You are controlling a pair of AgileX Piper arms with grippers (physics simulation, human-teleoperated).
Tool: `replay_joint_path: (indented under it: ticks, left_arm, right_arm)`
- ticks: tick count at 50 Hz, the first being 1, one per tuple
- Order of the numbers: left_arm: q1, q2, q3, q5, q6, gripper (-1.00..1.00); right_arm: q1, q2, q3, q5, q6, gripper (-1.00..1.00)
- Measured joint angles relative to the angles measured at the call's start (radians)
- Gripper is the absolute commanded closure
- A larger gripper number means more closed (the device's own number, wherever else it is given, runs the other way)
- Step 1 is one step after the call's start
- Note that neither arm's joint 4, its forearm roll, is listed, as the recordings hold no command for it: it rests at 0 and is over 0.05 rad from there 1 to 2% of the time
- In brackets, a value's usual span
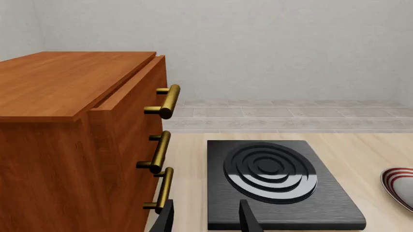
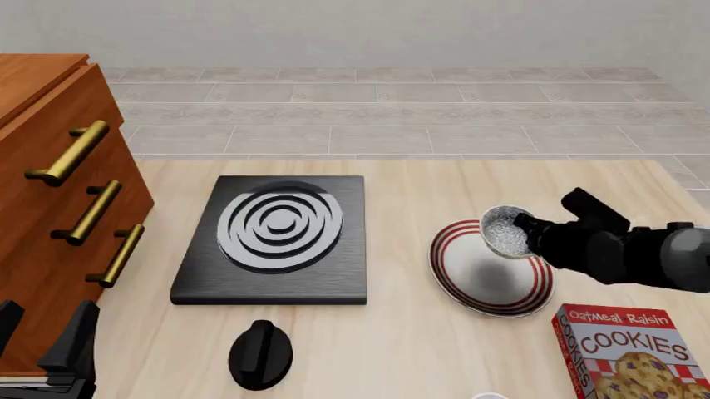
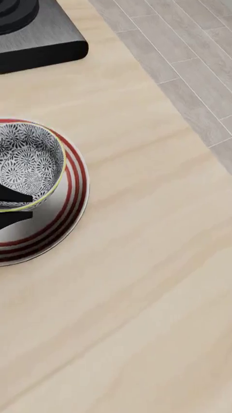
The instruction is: Pick the akita bowl on the cookies box and place it on the plate.
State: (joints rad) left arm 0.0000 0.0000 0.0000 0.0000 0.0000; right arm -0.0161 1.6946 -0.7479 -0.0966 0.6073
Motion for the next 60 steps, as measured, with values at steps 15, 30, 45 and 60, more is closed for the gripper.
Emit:
replay_joint_path:
  ticks: [15,30,45,60]
  left_arm:
    - [0.0,0.0,0.0,0.0,0.0,-1.0]
    - [0.0,0.0,0.0,0.0,0.0,-1.0]
    - [0.0,0.0,0.0,0.0,0.0,-1.0]
    - [0.0,0.0,0.0,0.0,0.0,-1.0]
  right_arm:
    - [0.004,0.03,0.002,-0.014,-0.008,1.0]
    - [0.005,0.047,0.015,-0.029,-0.014,1.0]
    - [0.005,0.063,0.016,-0.036,-0.026,1.0]
    - [0.003,0.076,0.013,-0.039,-0.041,1.0]
